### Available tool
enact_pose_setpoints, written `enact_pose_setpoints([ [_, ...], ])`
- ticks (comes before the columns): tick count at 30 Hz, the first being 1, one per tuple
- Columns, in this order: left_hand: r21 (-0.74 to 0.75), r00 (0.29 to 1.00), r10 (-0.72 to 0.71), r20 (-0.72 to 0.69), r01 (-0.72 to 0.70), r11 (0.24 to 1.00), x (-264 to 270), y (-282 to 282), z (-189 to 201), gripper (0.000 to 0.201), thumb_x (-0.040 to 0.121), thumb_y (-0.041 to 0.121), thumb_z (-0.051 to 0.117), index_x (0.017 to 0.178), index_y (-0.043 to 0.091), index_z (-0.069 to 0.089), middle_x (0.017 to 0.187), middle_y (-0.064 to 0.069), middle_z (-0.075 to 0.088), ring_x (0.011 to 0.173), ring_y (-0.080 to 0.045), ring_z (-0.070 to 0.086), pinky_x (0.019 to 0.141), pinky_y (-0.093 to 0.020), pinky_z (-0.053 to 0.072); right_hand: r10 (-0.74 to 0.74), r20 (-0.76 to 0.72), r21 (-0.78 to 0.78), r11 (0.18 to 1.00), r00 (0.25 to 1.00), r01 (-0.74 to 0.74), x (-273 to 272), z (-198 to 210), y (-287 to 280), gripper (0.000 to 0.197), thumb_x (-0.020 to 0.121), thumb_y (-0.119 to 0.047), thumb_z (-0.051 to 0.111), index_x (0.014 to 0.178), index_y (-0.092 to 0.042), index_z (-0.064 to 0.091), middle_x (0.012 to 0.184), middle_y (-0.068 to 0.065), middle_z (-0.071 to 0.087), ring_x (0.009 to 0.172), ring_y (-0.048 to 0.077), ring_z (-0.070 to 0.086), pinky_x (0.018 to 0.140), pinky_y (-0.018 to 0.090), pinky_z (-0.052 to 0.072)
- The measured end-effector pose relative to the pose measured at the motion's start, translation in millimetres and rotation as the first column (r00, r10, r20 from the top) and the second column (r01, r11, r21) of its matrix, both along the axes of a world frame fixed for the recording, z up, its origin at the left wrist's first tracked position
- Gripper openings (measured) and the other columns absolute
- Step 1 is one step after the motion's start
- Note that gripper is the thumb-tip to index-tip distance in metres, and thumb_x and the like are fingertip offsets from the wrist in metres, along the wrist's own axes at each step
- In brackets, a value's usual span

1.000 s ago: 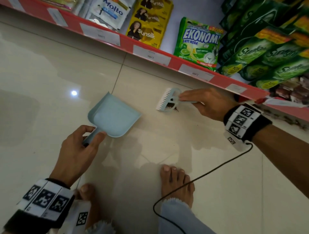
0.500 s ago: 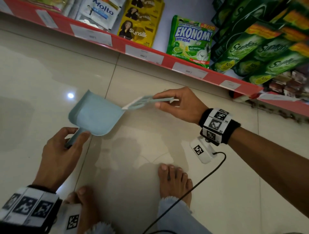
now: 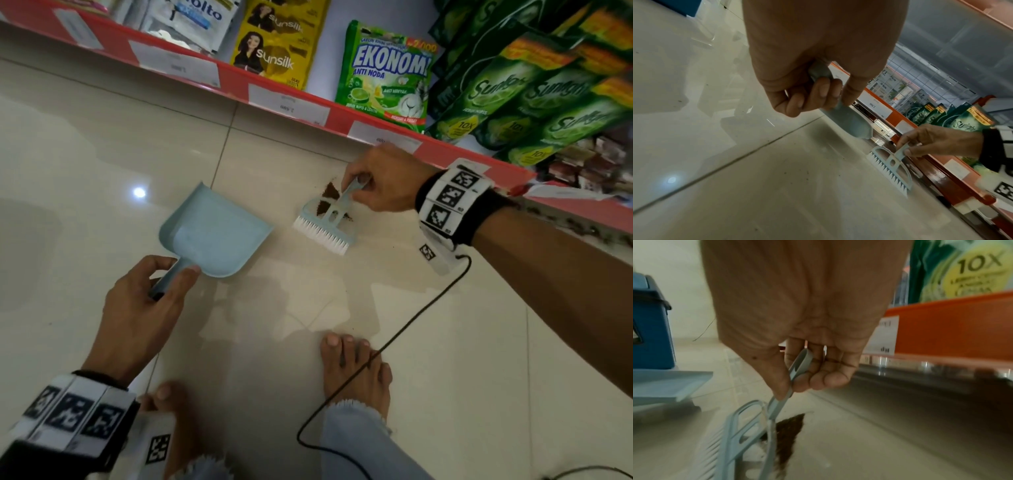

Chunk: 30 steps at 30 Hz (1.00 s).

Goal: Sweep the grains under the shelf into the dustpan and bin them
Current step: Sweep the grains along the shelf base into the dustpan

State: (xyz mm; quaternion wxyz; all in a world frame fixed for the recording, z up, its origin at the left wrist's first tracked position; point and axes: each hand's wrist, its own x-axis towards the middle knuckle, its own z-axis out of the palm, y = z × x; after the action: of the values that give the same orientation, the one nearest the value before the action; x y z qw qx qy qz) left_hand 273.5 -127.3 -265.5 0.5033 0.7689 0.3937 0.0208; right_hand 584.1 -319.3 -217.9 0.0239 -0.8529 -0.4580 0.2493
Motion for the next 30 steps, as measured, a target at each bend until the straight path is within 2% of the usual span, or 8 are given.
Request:
enact_pose_setpoints([
  [4, 0.012, 1.0, 0.002, -0.009, -0.002, 1.0, 3.0, -5.2, -1.5, 0.027, 0.093, 0.04, 0.063, 0.101, 0.013, 0.062, 0.063, -0.013, 0.063, 0.056, -0.028, 0.057, 0.055, -0.026, 0.041, 0.076, 0.103, 0.004, 0.997, 0.992, -0.077, 10.8, 7.6, 6.3, 0.02, 0.088, -0.021, 0.064, 0.105, -0.016, 0.074, 0.099, 0.004, 0.074, 0.09, 0.02, 0.065, 0.081, 0.031, 0.053],
  [10, 0.01, 1.0, 0.01, -0.012, -0.01, 1.0, 2.1, -5.4, -1.6, 0.026, 0.093, 0.039, 0.061, 0.101, 0.014, 0.061, 0.063, -0.012, 0.062, 0.055, -0.025, 0.056, 0.054, -0.026, 0.04, 0.071, 0.044, 0.088, 0.993, 0.997, -0.074, 20.0, 27.6, -10.5, 0.016, 0.09, -0.019, 0.066, 0.104, -0.015, 0.074, 0.089, -0.005, 0.066, 0.074, 0.009, 0.057, 0.071, 0.023, 0.044],
  [13, 0.011, 1.0, 0.006, -0.012, -0.006, 1.0, 4.3, -5.6, -2.0, 0.028, 0.092, 0.04, 0.062, 0.101, 0.013, 0.061, 0.063, -0.013, 0.063, 0.055, -0.026, 0.056, 0.054, -0.028, 0.041, 0.101, -0.041, -0.081, 0.991, 0.994, -0.104, 25.8, 43.8, -19.5, 0.014, 0.088, -0.021, 0.069, 0.1, -0.023, 0.076, 0.086, -0.009, 0.071, 0.071, -0.004, 0.058, 0.069, 0.022, 0.048],
  [16, 0.001, 1.0, -0.001, -0.008, 0.001, 1.0, 7.9, -7.6, -2.4, 0.027, 0.092, 0.04, 0.062, 0.1, 0.014, 0.061, 0.061, -0.011, 0.061, 0.051, -0.023, 0.052, 0.053, -0.028, 0.04, 0.152, 0.007, -0.17, 0.974, 0.988, -0.148, 16.4, 37.5, -15.8, 0.016, 0.089, -0.022, 0.068, 0.102, -0.023, 0.076, 0.092, -0.005, 0.075, 0.073, 0.007, 0.061, 0.075, 0.027, 0.051],
  [19, -0.004, 1.0, -0.019, -0.001, 0.019, 1.0, 11.5, -10.8, -1.4, 0.026, 0.092, 0.04, 0.062, 0.099, 0.015, 0.061, 0.058, -0.01, 0.059, 0.049, -0.022, 0.05, 0.051, -0.028, 0.039, 0.156, 0.127, -0.06, 0.987, 0.98, -0.149, 4.8, 26.6, -4.7, 0.02, 0.09, -0.019, 0.061, 0.104, -0.018, 0.075, 0.097, 0.003, 0.073, 0.085, 0.022, 0.064, 0.079, 0.037, 0.054],
  [21, 0.001, 0.999, -0.033, -0.003, 0.033, 0.999, 13.4, -13.0, -0.9, 0.025, 0.092, 0.04, 0.062, 0.098, 0.017, 0.06, 0.057, -0.008, 0.059, 0.048, -0.02, 0.05, 0.049, -0.028, 0.038, 0.147, 0.174, 0.012, 0.988, 0.974, -0.152, 4.3, 24.8, 0.7, 0.022, 0.089, -0.016, 0.06, 0.105, -0.014, 0.075, 0.096, 0.007, 0.072, 0.087, 0.026, 0.064, 0.076, 0.037, 0.052],
  [26, 0.006, 0.999, -0.032, 0.001, 0.032, 0.999, 13.2, -15.4, -2.2, 0.023, 0.092, 0.039, 0.063, 0.097, 0.018, 0.06, 0.052, 0.001, 0.056, 0.039, -0.007, 0.048, 0.048, -0.028, 0.037, 0.05, 0.095, 0.135, 0.989, 0.994, -0.063, 6.9, 43.0, -1.2, 0.017, 0.087, -0.015, 0.069, 0.101, -0.012, 0.078, 0.09, 0.005, 0.076, 0.074, 0.014, 0.064, 0.071, 0.026, 0.05],
  [30, 0.017, 1.0, -0.021, -0.002, 0.021, 1.0, 13.1, -16.0, -2.6, 0.021, 0.091, 0.036, 0.064, 0.096, 0.017, 0.061, 0.044, 0.005, 0.051, 0.04, -0.003, 0.05, 0.047, -0.028, 0.034, -0.038, 0.125, 0.274, 0.962, 0.991, 0.002, 2.5, 66.3, -18.8, 0.013, 0.084, -0.021, 0.071, 0.092, -0.016, 0.08, 0.074, 0.004, 0.075, 0.063, 0.02, 0.067, 0.065, 0.035, 0.056],
])
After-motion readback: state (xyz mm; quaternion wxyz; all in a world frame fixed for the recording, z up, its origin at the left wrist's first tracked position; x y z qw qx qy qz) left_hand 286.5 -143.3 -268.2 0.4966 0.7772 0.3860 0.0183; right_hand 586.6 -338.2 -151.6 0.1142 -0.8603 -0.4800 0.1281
